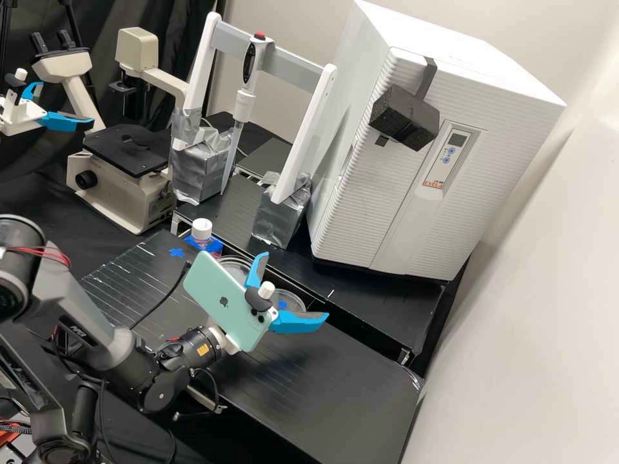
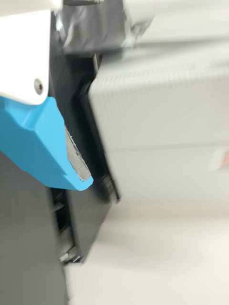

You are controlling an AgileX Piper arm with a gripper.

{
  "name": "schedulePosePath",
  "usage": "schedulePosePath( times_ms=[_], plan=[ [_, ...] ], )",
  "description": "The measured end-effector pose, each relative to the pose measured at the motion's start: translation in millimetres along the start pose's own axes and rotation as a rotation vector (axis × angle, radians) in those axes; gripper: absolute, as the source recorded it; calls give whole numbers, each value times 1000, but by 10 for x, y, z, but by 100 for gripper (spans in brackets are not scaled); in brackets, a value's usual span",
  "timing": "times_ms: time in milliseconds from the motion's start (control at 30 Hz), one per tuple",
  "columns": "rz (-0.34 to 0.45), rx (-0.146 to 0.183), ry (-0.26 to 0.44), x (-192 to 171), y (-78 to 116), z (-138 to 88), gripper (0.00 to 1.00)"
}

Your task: Open the lid

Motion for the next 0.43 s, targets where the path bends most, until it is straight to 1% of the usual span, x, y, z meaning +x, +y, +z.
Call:
schedulePosePath(
  times_ms=[100, 167, 200, 267, 333, 433],
  plan=[
    [13, 7, 70, -50, -58, -162, 100],
    [0, 21, 130, -91, -129, -283, 100],
    [-11, 28, 171, -127, -171, -358, 100],
    [-31, 43, 219, -169, -231, -440, 100],
    [-54, 72, 264, -201, -285, -514, 100],
    [-75, 96, 306, -223, -330, -578, 100]
  ],
)
